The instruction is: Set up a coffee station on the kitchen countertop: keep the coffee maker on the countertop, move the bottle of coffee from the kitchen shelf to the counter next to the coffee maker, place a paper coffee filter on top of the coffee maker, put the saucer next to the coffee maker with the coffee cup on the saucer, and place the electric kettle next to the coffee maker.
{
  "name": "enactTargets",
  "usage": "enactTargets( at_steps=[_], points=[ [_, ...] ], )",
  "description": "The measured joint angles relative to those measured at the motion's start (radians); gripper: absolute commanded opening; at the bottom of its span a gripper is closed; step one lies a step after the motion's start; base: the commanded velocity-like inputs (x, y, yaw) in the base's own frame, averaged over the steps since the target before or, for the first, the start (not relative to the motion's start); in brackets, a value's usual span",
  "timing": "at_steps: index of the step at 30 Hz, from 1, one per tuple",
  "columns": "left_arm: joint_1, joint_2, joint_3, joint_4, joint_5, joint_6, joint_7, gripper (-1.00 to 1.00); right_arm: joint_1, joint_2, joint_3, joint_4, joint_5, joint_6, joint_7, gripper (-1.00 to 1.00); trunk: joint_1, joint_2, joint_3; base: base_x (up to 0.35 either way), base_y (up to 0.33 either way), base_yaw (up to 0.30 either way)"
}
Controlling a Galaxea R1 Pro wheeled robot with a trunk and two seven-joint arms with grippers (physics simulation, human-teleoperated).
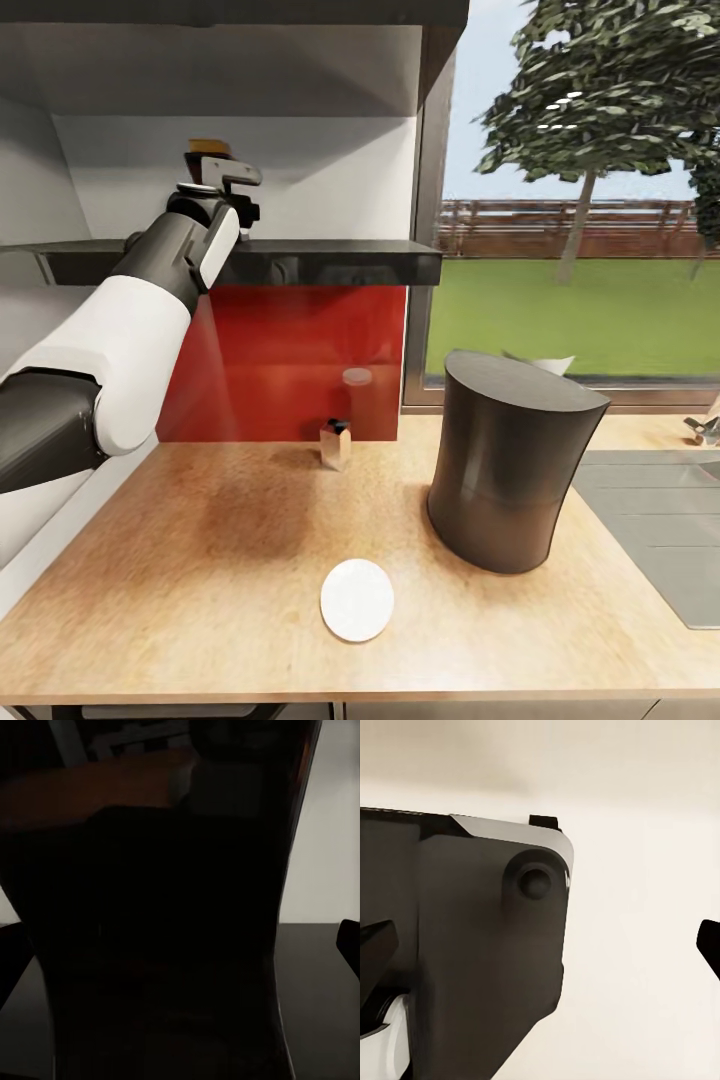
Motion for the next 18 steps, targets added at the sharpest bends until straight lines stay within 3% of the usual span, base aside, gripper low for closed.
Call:
enactTargets(
  at_steps=[4, 5, 18],
  points=[
    [0.0, 0.0, 0.0, -0.002, -0.001, 0.0, 0.0, 1.0, 0.0, 0.0, 0.0, 0.0, 0.0, 0.0, 0.0, 1.0, 0.0, 0.0, 0.0, 0.0, 0.0, 0.0],
    [0.0, 0.0, 0.0, -0.002, -0.001, 0.001, 0.0, -1.0, 0.0, 0.0, -0.001, 0.0, 0.0, 0.0, 0.0, 1.0, 0.0, 0.0, 0.0, 0.0, 0.0, 0.0],
    [0.0, -0.003, -0.002, -0.02, 0.0, 0.001, 0.014, -1.0, 0.0, 0.0, 0.0, 0.0, 0.0, 0.0, 0.0, 1.0, 0.0, 0.0, 0.0, 0.0, 0.0, 0.0]
  ],
)
